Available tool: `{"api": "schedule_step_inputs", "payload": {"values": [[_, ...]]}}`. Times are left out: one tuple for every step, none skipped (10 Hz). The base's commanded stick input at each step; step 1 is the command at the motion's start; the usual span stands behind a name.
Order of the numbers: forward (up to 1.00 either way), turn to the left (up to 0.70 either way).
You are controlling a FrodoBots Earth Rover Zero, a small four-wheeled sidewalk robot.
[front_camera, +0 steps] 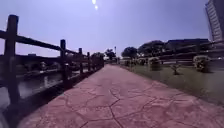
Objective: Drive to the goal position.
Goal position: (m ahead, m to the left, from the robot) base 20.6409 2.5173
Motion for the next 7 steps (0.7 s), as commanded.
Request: {"api": "schedule_step_inputs", "payload": {"values": [[1.0, 0.01], [1.0, 0.01], [1.0, 0.01], [1.0, 0.01], [1.0, 0.01], [1.0, 0.01], [1.0, 0.01]]}}
